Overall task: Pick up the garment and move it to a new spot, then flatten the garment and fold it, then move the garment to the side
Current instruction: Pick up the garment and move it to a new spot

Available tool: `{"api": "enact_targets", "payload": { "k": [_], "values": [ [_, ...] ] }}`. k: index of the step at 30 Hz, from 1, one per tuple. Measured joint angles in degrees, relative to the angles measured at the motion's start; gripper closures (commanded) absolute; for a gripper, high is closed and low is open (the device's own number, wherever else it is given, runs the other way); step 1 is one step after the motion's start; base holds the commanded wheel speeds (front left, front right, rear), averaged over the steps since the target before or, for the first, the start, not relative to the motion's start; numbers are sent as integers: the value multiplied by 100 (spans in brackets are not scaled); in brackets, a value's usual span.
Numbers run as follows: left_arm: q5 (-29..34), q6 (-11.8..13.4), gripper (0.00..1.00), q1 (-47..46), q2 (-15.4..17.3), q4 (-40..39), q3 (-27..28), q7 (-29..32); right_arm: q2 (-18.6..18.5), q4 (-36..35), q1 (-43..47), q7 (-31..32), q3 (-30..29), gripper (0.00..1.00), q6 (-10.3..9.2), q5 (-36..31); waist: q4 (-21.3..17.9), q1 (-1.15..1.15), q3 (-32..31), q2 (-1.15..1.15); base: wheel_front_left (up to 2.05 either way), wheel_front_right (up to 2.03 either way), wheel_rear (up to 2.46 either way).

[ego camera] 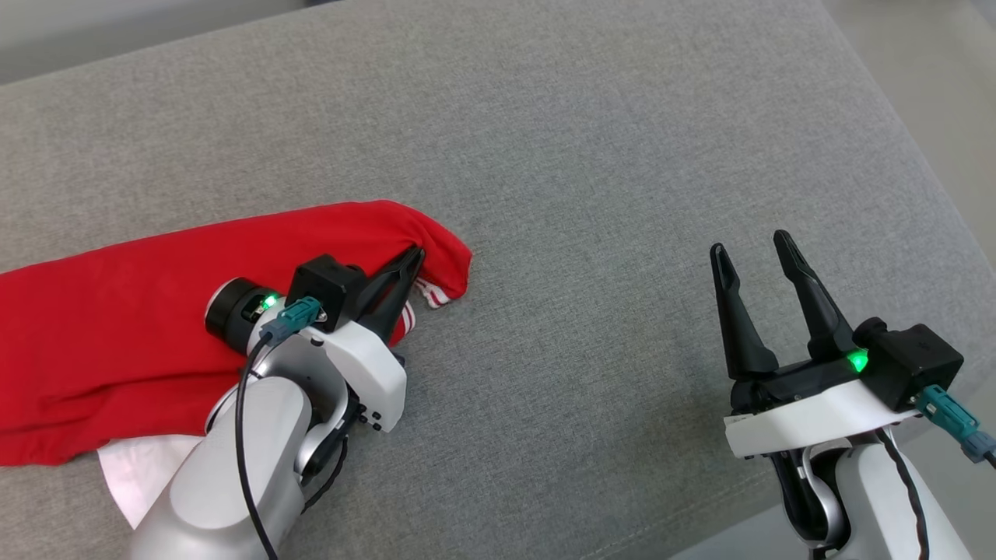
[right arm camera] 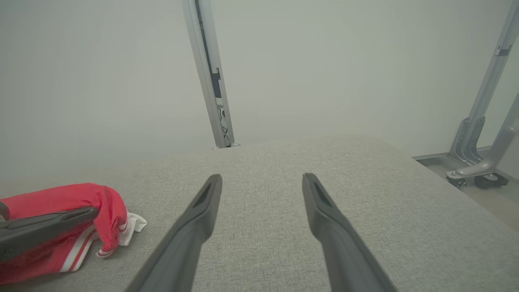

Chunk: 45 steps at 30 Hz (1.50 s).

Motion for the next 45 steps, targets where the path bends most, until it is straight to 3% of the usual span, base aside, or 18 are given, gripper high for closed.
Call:
{"api": "enact_targets", "payload": {
  "k": [2, 3, 4, 5, 12, 27, 38, 45],
  "values": [
    [-51, -27, 100, -83, -23, 174, -42, -23, 1, 49, -12, -22, -2, 0, 0, 7, -31, 0, 43, 0, 0, 0, 0],
    [-57, -48, 67, -115, -38, 233, -75, -30, 1, 85, -12, -47, -19, 0, 0, 8, -23, 0, 42, 0, 0, 0, 0],
    [-77, -59, 8, -137, -52, 276, -104, -52, 1, 112, -11, -49, -44, 0, 0, 8, -6, 0, 28, 0, 0, 0, 0],
    [-101, -71, 0, -149, -69, 302, -134, -73, 2, 136, -12, -51, -62, 0, 0, 5, 20, 0, 3, 0, 0, 0, 0],
    [-274, -82, 0, 21, -155, 49, -191, -325, 4, 269, -6, -68, -191, 0, 0, -99, 312, 0, -257, 0, 0, 0, 0],
    [-676, 943, 0, 1142, 428, -987, 1003, -1065, 12, 123, 209, 135, -630, 0, 0, -455, 1388, 0, -868, 0, 0, 0, 0],
    [-1010, 1115, 0, 1884, 838, -1307, 1704, -1158, 11, 47, 428, 307, -659, 0, 0, -565, 1765, 0, -1327, 0, 0, 0, 0],
    [-1053, 1277, 0, 2492, 1057, -1607, 1777, -1021, -11, 82, 643, 377, -630, 0, 0, -610, 1837, 0, -1615, 0, 0, 0, 0]
  ]
}}
